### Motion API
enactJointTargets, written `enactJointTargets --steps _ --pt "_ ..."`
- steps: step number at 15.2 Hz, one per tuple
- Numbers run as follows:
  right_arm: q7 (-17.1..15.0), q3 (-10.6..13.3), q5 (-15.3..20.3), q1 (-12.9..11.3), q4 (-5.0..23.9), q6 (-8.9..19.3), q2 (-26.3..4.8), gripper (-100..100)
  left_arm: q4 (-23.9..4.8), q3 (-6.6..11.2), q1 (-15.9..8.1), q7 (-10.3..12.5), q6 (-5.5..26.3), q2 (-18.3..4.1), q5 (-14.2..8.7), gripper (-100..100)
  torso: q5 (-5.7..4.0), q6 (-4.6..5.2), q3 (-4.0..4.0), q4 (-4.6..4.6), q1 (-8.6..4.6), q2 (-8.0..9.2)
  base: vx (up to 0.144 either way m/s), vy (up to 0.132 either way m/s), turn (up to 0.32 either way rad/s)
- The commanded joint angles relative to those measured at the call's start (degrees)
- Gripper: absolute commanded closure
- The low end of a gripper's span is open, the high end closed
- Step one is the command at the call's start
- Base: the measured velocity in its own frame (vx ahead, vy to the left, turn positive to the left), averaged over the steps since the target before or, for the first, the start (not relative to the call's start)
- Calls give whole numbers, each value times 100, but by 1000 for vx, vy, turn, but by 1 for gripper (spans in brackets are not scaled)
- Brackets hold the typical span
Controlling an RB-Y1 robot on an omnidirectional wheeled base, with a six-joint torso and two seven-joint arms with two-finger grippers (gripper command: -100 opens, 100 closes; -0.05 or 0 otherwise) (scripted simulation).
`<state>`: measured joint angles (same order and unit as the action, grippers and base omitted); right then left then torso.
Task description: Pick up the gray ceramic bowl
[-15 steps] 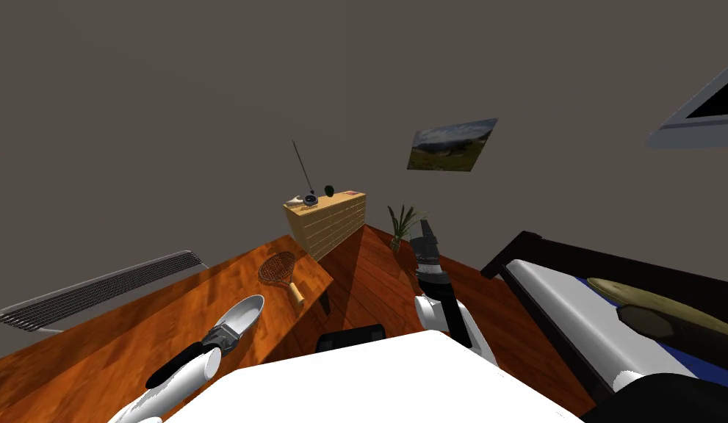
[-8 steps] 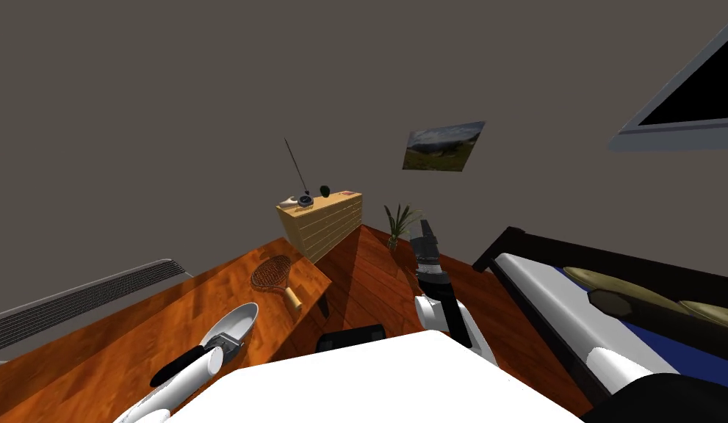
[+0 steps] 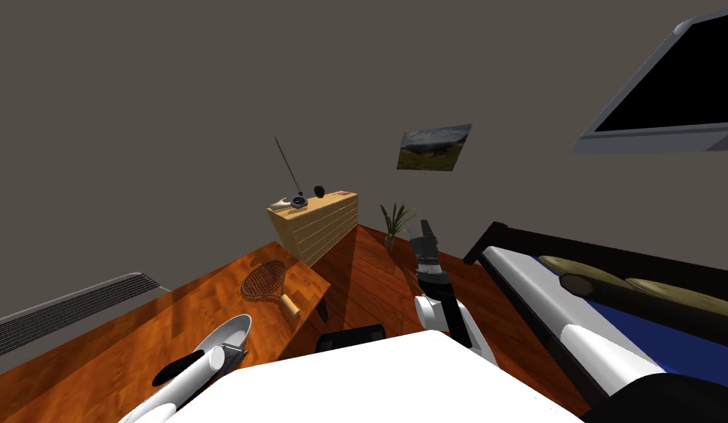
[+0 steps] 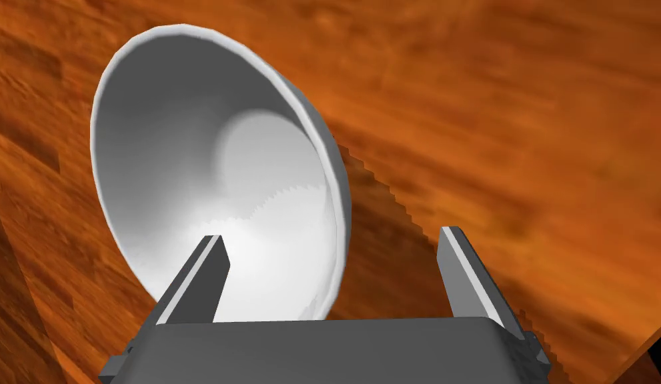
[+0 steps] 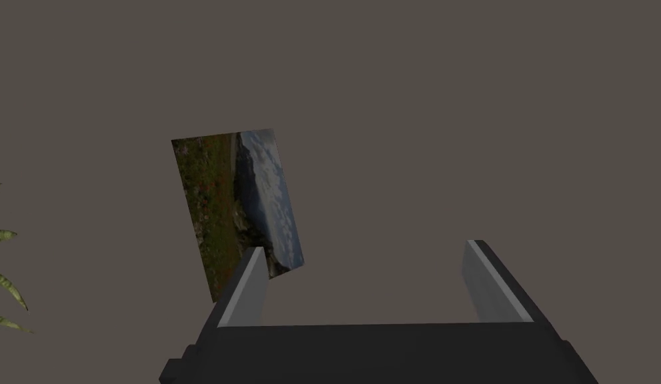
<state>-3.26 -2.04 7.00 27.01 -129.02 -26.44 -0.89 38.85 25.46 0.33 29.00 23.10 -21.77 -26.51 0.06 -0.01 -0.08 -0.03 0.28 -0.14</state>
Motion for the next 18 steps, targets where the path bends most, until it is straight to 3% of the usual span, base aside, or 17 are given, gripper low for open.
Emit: enactJointTargets --steps 1,2,3,7,9,10,14,18 --pt "0 0 0 0 0 0 0 0 -157 78 -74 67 159 -18 -77 -100 0 0 0 0 0 0 14 45 -91" --pt "0 0 0 0 0 0 0 0 -89 27 -35 12 45 -12 -54 -100 0 0 0 0 -1 1 9 31 -44" --pt "0 0 0 0 0 0 0 0 -213 13 -43 -18 -124 96 -30 -100 -1 -1 1 0 -5 2 27 38 41" --pt "0 -1 0 1 0 0 0 0 -342 -12 -45 -61 -359 234 19 -100 1 -2 -8 -3 8 -14 54 70 42" --pt "0 -1 0 1 0 0 0 0 -285 -9 -16 -48 -304 227 11 -100 2 -2 -9 -3 9 -15 45 54 24" --pt "0 0 0 1 0 0 0 0 -307 -13 -20 -61 -339 234 7 100 1 -2 -7 -3 1 -11 13 15 -3" --pt "0 0 0 0 0 0 0 0 -308 -13 -20 -60 -335 237 5 100 -6 -1 2 1 -18 4 2 2 0" --pt "0 1 0 -1 0 0 2 0 -161 24 -43 -1 -30 40 -49 100 -18 1 16 6 -59 28 -52 -73 -53"
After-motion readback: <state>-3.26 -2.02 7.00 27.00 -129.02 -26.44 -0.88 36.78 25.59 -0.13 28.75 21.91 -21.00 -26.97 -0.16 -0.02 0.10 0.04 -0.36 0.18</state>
